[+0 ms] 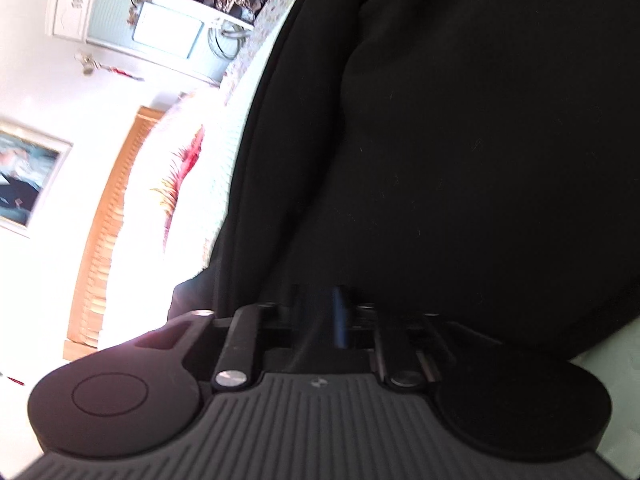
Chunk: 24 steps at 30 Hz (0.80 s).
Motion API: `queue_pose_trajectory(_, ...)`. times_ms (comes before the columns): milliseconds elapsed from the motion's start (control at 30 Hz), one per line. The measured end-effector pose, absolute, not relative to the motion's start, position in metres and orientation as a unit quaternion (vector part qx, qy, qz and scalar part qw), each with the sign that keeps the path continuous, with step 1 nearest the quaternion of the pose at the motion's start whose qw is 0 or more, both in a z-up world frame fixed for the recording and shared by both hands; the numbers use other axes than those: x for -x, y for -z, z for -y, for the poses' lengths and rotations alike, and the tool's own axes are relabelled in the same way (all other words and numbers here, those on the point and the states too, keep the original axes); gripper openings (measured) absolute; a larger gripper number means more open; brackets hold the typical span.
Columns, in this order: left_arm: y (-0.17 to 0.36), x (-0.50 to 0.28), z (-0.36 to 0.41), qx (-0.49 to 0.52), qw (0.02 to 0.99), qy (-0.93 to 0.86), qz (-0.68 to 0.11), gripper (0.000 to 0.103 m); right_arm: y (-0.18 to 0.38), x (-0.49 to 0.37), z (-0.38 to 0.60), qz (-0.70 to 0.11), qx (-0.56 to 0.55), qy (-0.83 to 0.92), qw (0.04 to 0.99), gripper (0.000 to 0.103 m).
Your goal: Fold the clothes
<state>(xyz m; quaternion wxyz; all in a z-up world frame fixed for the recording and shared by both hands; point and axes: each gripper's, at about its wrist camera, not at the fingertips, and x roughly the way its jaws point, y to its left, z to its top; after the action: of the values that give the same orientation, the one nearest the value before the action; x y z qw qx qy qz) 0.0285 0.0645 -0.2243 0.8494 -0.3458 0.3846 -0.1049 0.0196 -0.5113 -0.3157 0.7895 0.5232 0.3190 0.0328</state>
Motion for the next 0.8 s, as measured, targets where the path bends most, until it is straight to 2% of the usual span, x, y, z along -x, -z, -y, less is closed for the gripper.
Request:
queue_pose_trajectory(133,0.192,-0.014,-0.029,0.293,0.862,0.168,-0.377,0.034,0.305,-0.016,0.535,-0.286,-0.533,-0.028,0.796,0.034)
queue_pose_trajectory(267,0.162,-0.033,0.045,0.220,0.849,0.286,-0.386,0.049,0.289,-0.011,0.574,-0.239,-0.526,0.001,0.816,0.036)
queue_pose_trajectory(333,0.148,-0.052,0.099,0.191,0.834,0.348,-0.384,0.063,0.281,-0.009,0.597,-0.217,-0.513,0.029,0.830,0.043)
queue_pose_trajectory(400,0.140,-0.077,0.158,0.175,0.815,0.393,-0.388,0.066,0.276,-0.008,0.618,-0.202,-0.498,0.065,0.841,0.060)
queue_pose_trajectory(433,0.137,-0.086,0.188,0.162,0.809,0.414,-0.384,0.067,0.276,-0.007,0.626,-0.197,-0.492,0.082,0.844,0.062)
queue_pose_trajectory(533,0.138,-0.115,0.282,0.099,0.797,0.460,-0.378,0.073,0.289,-0.006,0.645,-0.177,-0.488,0.099,0.849,0.063)
queue_pose_trajectory(633,0.154,-0.146,0.368,0.028,0.787,0.482,-0.384,0.073,0.309,0.014,0.638,-0.145,-0.442,0.076,0.882,0.060)
queue_pose_trajectory(700,0.167,-0.164,0.414,-0.013,0.784,0.485,-0.387,0.073,0.318,0.014,0.624,-0.130,-0.384,0.062,0.912,0.060)
queue_pose_trajectory(800,0.185,-0.191,0.458,-0.048,0.779,0.484,-0.396,0.073,0.321,0.004,0.635,-0.123,-0.397,0.032,0.909,0.063)
